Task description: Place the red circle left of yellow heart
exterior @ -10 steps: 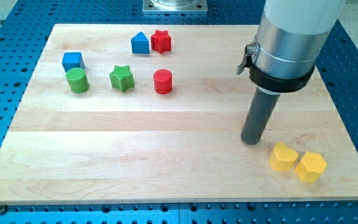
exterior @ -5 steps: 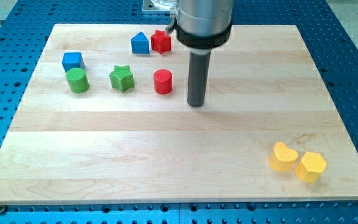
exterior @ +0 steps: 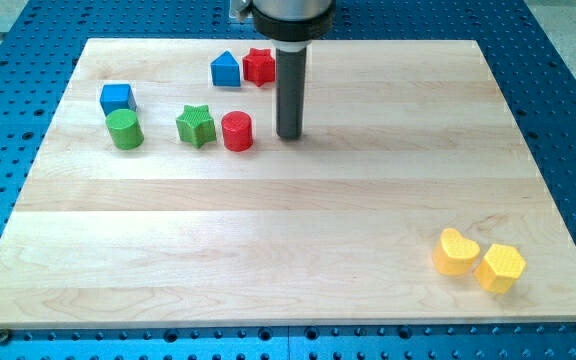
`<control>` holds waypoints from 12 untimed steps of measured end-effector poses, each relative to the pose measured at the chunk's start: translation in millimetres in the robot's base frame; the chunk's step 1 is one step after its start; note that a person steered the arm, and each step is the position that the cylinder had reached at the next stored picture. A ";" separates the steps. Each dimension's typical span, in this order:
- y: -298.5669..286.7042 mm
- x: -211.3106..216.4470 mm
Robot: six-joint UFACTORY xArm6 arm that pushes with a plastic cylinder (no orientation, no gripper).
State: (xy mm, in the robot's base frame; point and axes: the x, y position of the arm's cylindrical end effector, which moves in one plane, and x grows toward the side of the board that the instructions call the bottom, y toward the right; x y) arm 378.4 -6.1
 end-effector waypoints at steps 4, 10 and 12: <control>-125.1 34.4; -248.7 142.2; -209.2 152.9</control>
State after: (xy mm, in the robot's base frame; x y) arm 531.4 -215.3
